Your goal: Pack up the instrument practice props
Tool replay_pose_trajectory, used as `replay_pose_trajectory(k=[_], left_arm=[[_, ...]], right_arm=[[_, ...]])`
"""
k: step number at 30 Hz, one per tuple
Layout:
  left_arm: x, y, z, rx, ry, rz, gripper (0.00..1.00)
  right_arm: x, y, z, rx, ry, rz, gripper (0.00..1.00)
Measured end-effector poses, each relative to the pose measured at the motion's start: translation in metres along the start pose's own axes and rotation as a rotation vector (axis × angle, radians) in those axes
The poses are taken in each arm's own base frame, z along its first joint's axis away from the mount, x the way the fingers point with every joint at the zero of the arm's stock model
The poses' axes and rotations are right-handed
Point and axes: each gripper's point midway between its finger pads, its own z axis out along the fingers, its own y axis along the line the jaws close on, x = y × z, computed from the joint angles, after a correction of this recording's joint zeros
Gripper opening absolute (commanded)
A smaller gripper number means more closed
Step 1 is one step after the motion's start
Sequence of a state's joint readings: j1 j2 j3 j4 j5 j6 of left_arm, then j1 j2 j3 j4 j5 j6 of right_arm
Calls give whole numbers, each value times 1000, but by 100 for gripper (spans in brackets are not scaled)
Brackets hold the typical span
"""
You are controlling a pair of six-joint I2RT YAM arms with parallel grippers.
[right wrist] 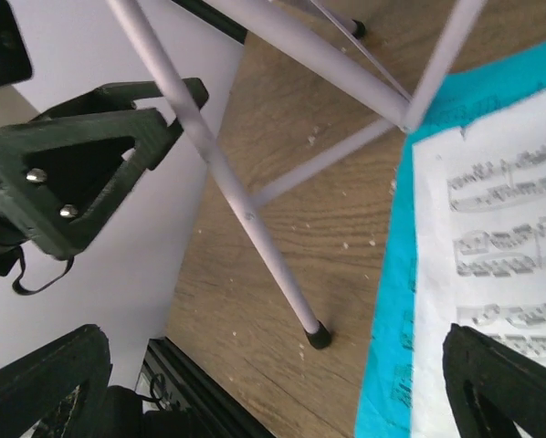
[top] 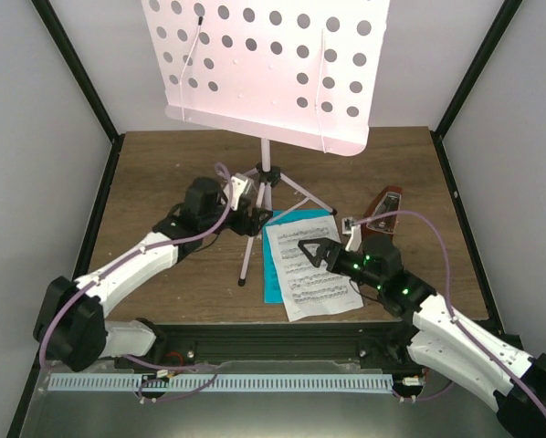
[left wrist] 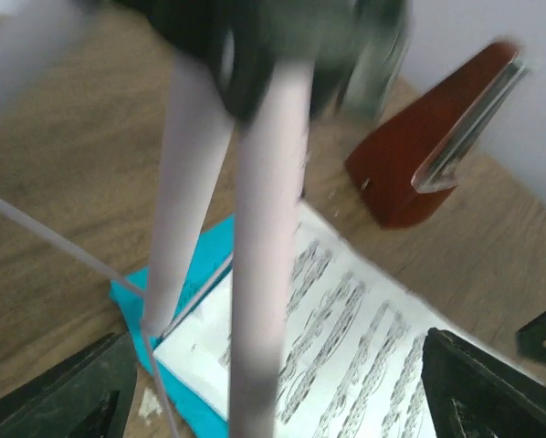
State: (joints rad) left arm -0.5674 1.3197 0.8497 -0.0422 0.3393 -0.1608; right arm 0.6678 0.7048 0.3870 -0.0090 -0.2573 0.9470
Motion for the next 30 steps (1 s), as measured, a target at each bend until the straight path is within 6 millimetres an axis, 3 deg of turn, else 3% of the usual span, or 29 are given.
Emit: replay_pose_trajectory(k=[6, 10, 15, 19, 24, 30], left_arm=[[-77, -11, -46, 7, -124, -32, 93], [-111, 11, -86, -37, -190, -106, 93], [-109, 21, -118, -126, -237, -102, 93], [-92, 41, -135, -283, -268, -57, 94], [-59, 65, -129, -389, -213, -51, 94], [-52, 70, -124, -396, -192, -58, 94]], right_arm=[[-28, 37, 6, -56, -42, -65, 100], [-55, 59, 18, -49, -78, -122, 100], [-90, 88, 39, -52, -122, -198, 89], [-104, 86, 61, -50, -107, -214, 73], [-103, 64, 89, -17, -51, -199, 55], [-106, 59, 101, -7, -49, -207, 49]])
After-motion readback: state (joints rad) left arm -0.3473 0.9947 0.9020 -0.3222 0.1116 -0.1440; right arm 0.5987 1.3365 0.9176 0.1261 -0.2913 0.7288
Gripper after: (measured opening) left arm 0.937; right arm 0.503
